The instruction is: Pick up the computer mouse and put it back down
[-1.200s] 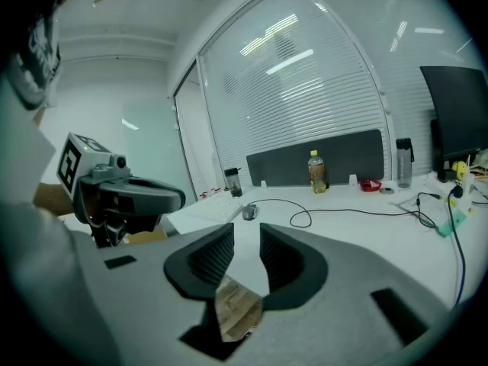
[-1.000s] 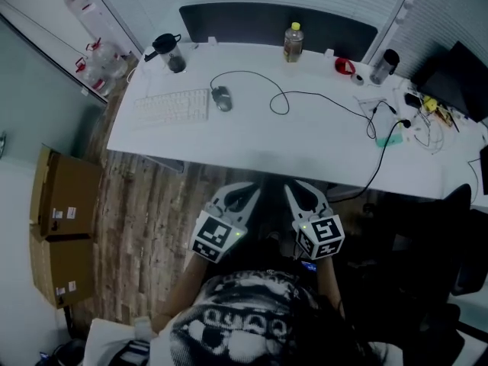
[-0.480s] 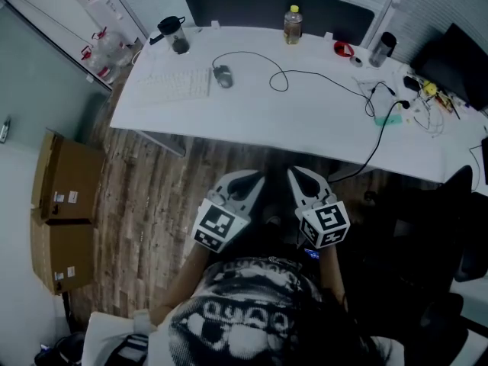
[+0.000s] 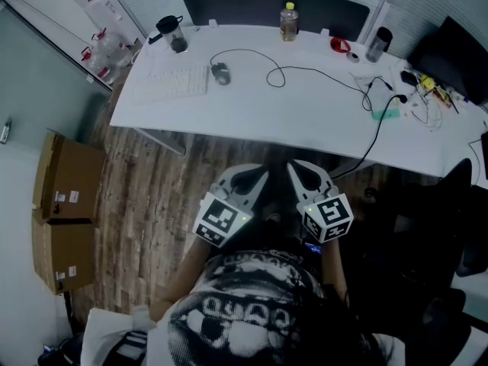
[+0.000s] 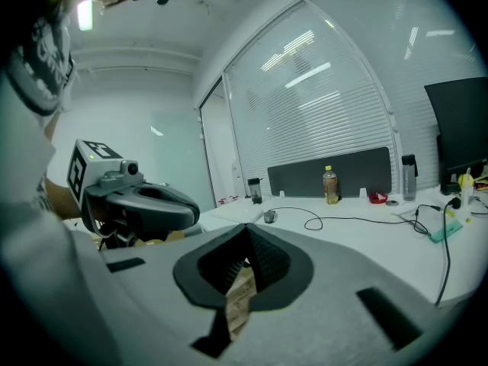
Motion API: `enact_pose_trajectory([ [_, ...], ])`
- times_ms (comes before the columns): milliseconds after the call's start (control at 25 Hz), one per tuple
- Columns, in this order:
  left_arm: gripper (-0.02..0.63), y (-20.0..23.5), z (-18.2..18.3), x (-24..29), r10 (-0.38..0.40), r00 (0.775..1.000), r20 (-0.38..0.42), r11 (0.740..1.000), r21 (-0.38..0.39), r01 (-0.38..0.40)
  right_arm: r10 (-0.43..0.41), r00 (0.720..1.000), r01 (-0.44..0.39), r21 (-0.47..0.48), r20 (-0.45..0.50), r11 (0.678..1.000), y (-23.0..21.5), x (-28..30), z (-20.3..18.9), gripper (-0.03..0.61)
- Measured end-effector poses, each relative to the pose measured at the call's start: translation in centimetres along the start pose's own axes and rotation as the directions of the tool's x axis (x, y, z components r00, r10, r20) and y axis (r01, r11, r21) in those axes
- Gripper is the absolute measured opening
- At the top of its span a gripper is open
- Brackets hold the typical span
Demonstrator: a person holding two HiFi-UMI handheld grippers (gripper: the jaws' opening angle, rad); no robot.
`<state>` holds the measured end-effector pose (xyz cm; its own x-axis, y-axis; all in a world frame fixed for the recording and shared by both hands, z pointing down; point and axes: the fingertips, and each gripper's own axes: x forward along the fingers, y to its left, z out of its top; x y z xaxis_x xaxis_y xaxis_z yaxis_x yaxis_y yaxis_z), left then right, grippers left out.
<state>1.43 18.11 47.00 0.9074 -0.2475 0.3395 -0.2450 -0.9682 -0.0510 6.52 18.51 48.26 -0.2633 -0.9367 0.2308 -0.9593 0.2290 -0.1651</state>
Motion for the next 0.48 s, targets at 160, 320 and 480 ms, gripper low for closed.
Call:
enact_pose_trajectory([
  [160, 0.014, 0.04, 0.3, 0.24, -0.006, 1.0, -0.002, 1.0, 0.009, 0.006, -0.001, 1.0, 0.001, -0.011, 0.005, 1.0, -0.25, 0.12, 0.42, -0.008],
  [320, 0.014, 0.08, 0.6, 0.46, -0.008, 1.0, 0.0, 1.0, 0.019, 0.008, 0.002, 1.0, -0.002, -0.02, 0.004, 1.0, -0.35, 0.21, 0.62, -0.008],
  [480, 0.014, -0.04, 0.65, 0.82, -0.015, 1.0, -0.004, 1.0, 0.025, 0.015, -0.001, 1.0, 0.001, -0.028, 0.0, 1.0, -0.72, 0.26, 0.62, -0.008],
])
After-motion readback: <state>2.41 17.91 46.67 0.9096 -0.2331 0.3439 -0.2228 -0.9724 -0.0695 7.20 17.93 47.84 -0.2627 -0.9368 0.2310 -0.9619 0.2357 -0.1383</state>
